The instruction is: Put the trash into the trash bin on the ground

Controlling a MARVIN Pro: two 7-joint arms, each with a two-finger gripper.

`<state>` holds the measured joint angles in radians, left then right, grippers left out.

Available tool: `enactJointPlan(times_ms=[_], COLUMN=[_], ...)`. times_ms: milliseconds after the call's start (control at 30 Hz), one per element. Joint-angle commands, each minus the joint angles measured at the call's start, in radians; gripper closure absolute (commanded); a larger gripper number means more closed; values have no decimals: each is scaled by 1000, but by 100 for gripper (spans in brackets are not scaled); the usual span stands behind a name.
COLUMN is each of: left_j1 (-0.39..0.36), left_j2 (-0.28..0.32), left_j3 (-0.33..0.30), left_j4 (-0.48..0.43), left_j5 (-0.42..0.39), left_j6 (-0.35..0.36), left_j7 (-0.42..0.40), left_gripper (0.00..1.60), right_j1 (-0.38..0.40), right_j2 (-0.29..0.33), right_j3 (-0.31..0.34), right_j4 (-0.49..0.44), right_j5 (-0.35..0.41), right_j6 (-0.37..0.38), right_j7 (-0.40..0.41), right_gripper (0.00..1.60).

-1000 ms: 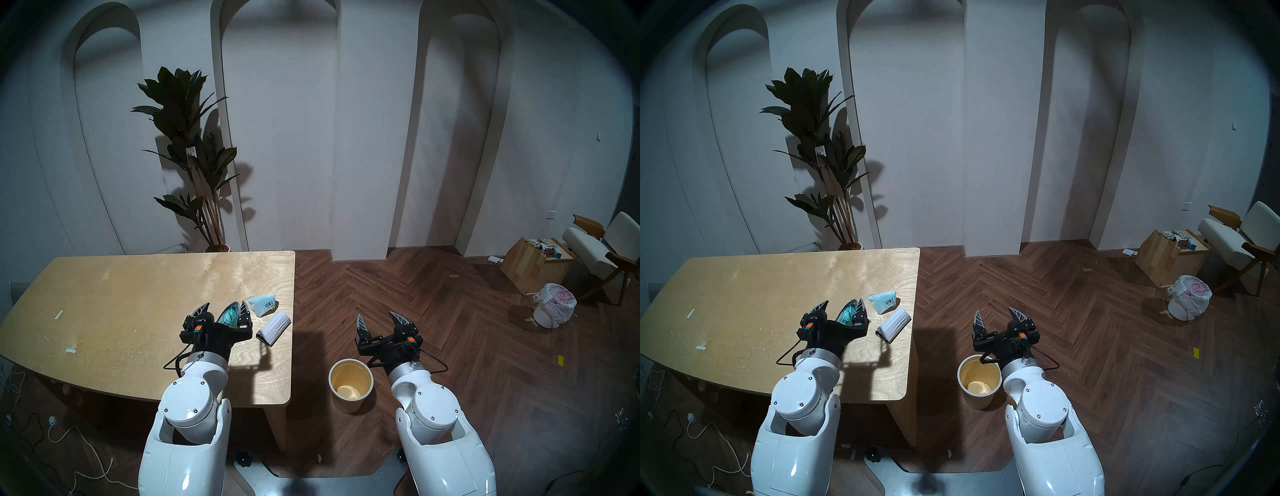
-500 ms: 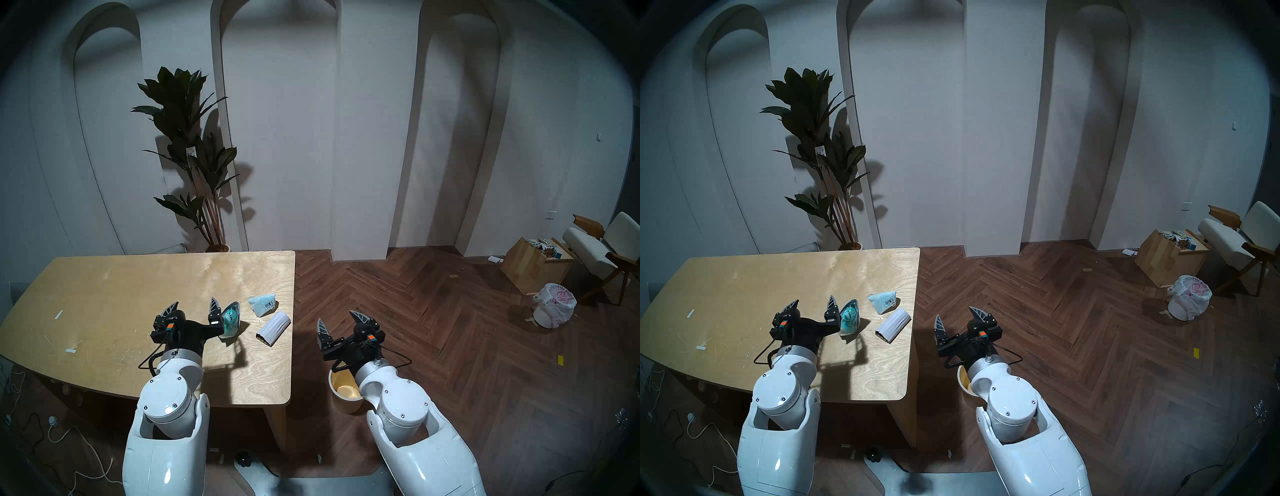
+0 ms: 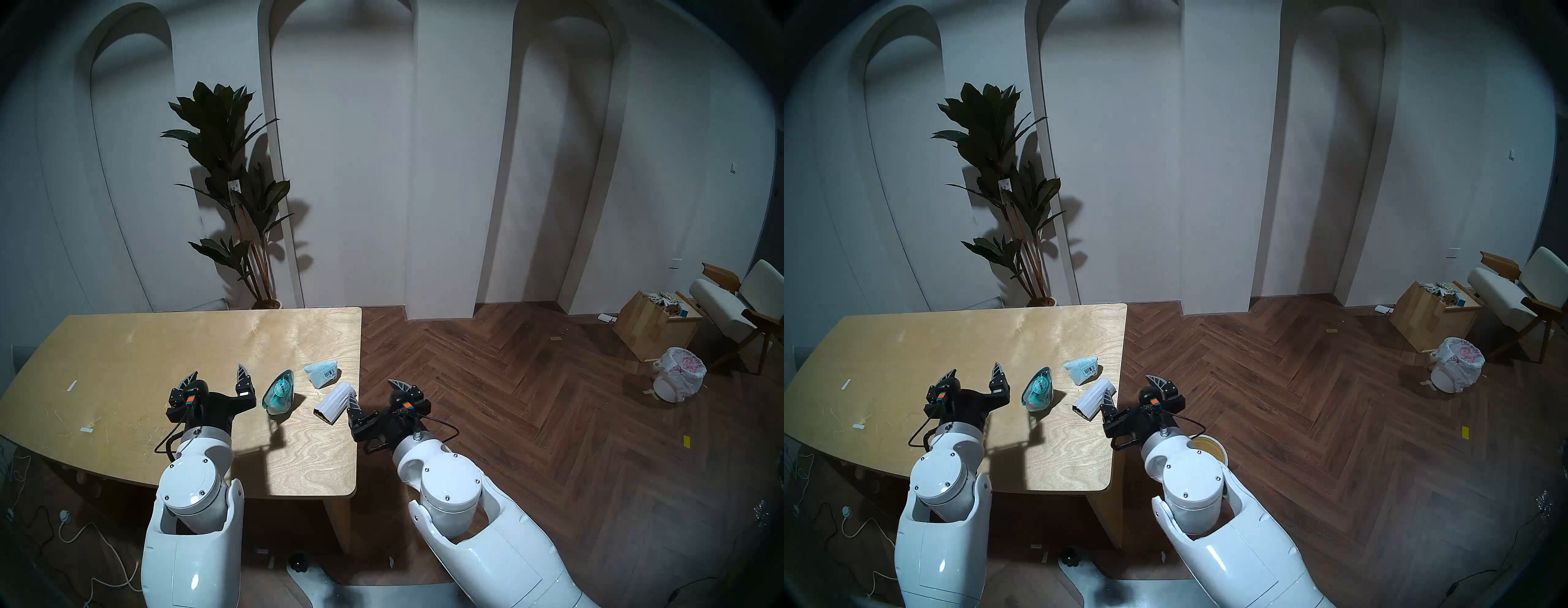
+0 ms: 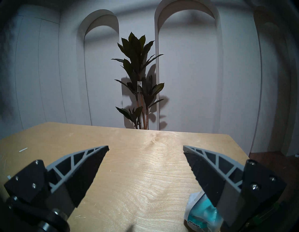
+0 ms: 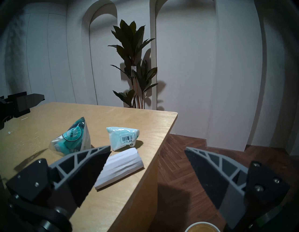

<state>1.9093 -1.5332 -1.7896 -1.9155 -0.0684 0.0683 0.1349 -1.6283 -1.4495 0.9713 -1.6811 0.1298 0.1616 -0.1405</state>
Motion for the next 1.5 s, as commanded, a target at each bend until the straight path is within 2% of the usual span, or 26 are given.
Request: enactJointPlan(times_ms=[0, 200, 267, 433, 667, 833, 867, 1067, 1467], left_j1=[-13, -13, -13, -12, -12, -12, -12, -11, -11], left_j2=[5, 8, 9, 10, 12, 13, 14, 15, 17], left_j3=[5, 7, 7, 8, 9, 10, 10, 11, 12], left_j4=[-16, -16, -16, -15, -15, -15, -15, -15, -15], left_j5=[2, 1, 0, -1, -2, -3, -3, -4, -6], left_j6=[-11, -12, -12, -12, -13, -14, -14, -15, -16], left_j7=[-3, 0, 1, 1, 2, 2, 3, 3, 5], left_gripper=[0, 0, 0, 0, 0, 0, 0, 0, 0], right_j1=[123, 161, 210, 237, 311, 326, 348, 379, 426], right_j2=[-28, -40, -57, -71, -109, -120, -133, -151, -182], right_j3=[-74, -115, -157, -186, -259, -276, -299, -336, -400], right_j4=[39, 86, 139, 175, 276, 311, 345, 399, 495], right_j5=[60, 91, 115, 135, 204, 230, 252, 301, 401], right_j6=[39, 43, 37, 24, -1, -18, -29, -48, -108], right_j7=[-78, -109, -146, -173, -265, -294, -325, -370, -436], right_gripper=[0, 0, 0, 0, 0, 0, 0, 0, 0])
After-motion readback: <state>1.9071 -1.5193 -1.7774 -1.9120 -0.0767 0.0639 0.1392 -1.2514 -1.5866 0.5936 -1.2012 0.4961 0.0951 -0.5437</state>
